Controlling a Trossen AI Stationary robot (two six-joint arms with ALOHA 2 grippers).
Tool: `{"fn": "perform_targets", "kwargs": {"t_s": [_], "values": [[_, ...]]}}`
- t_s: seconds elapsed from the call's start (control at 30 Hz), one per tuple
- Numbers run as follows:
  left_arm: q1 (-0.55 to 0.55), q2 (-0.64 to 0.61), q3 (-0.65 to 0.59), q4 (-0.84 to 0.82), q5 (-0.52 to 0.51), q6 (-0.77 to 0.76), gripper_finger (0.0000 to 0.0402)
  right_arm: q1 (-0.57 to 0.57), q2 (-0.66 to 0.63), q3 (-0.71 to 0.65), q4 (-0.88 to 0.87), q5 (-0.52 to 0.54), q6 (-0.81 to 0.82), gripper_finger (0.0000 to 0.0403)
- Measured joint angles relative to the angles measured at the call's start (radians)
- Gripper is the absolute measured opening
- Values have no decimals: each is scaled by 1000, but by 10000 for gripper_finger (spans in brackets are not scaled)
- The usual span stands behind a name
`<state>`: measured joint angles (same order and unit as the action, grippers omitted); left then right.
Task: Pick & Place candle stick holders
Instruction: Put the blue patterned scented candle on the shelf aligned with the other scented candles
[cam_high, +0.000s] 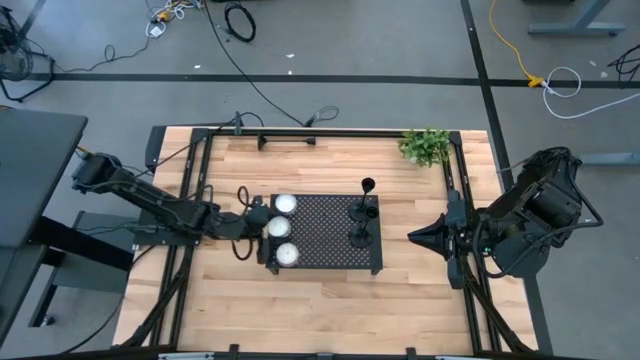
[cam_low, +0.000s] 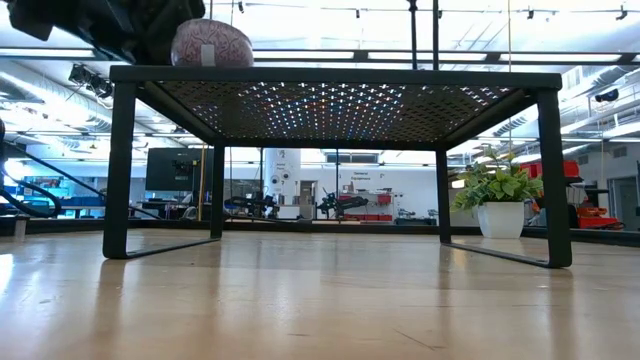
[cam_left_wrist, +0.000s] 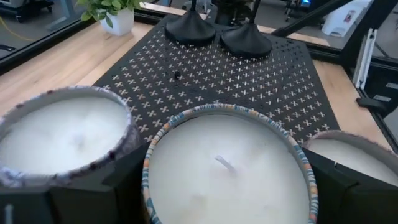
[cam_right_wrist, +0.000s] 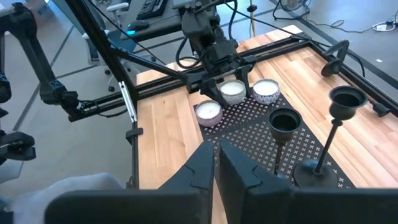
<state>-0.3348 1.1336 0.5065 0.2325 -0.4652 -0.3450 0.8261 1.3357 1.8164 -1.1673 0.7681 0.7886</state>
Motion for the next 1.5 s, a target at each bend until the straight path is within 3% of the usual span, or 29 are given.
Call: {"fn": "perform_targets", "kwargs": {"t_s": [1.5], "values": [[24,12,31,3,77,47,309,0,0,0,1,0,-5,20]]}}
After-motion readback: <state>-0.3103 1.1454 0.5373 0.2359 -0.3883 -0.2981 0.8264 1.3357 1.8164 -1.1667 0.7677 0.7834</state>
